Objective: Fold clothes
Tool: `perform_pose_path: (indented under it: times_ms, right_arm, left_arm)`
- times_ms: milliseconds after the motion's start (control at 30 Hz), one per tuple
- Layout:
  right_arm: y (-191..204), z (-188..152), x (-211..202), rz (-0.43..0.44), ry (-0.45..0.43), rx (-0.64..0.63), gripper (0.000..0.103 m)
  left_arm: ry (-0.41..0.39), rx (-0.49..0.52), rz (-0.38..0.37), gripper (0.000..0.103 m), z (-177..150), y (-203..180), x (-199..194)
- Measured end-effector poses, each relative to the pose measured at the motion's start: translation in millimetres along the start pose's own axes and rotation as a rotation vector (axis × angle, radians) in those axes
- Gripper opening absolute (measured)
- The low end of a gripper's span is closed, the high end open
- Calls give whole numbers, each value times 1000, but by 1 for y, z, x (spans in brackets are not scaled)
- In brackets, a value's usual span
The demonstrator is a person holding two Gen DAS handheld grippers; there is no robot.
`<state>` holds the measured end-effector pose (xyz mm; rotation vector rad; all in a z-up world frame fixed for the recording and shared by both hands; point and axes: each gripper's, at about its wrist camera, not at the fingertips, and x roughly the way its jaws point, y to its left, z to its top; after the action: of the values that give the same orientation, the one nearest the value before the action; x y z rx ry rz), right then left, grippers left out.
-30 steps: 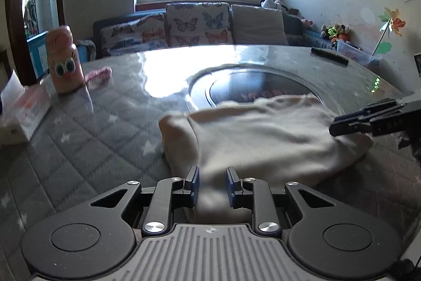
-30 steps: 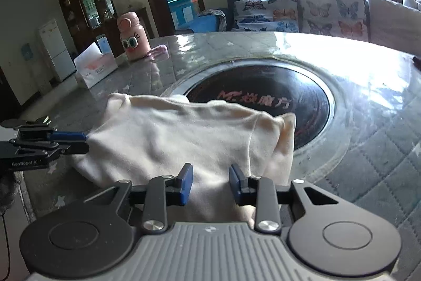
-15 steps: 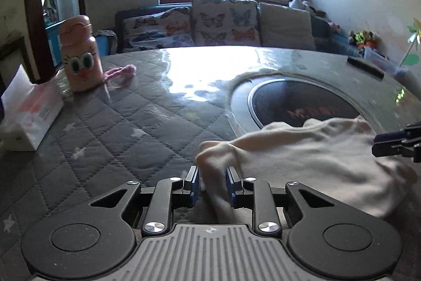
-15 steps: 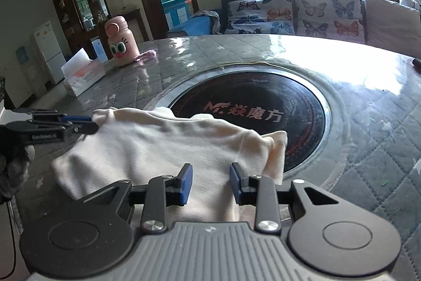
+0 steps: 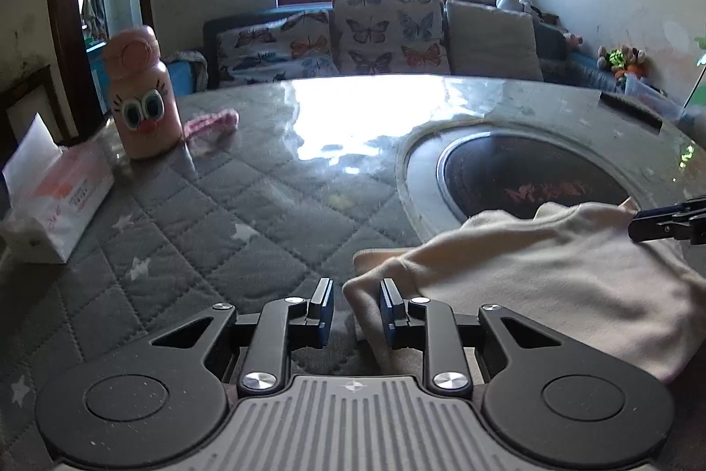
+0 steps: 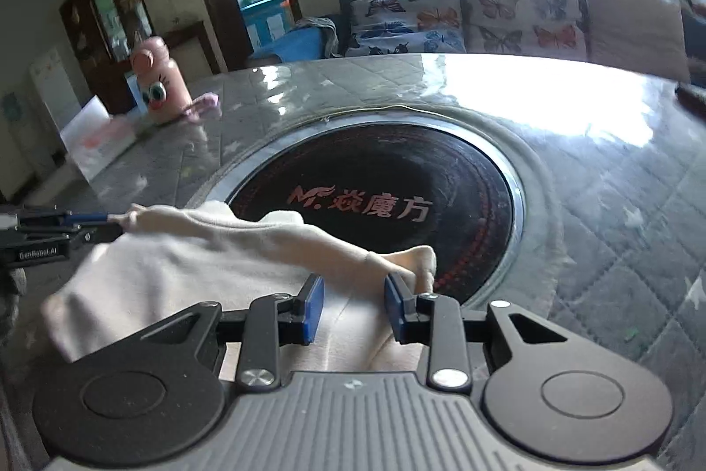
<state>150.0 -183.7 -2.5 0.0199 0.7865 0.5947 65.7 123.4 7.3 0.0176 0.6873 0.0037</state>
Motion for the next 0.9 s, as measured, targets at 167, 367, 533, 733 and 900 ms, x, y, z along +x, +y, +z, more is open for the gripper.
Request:
perform_pose_path:
  times_ms: [167, 367, 533, 733, 900]
  right_arm:
    - [1, 4, 2, 6, -14, -19, 30]
    - [3, 3, 5, -18, -6, -38, 35]
    - [14, 4, -10, -15, -29, -71, 49]
    - [45, 1, -22, 40, -33, -146, 64]
    - [84, -6, -23, 112, -14, -249, 71]
  left_arm:
    - [2, 13, 2, 26, 3, -3, 5]
    - [7, -9, 12, 38, 1, 3, 3]
    - [-5, -38, 17, 44, -1, 9, -10]
    - [-2, -79, 46, 54, -5, 18, -22]
    - [-7, -115, 77, 85, -11, 28, -37]
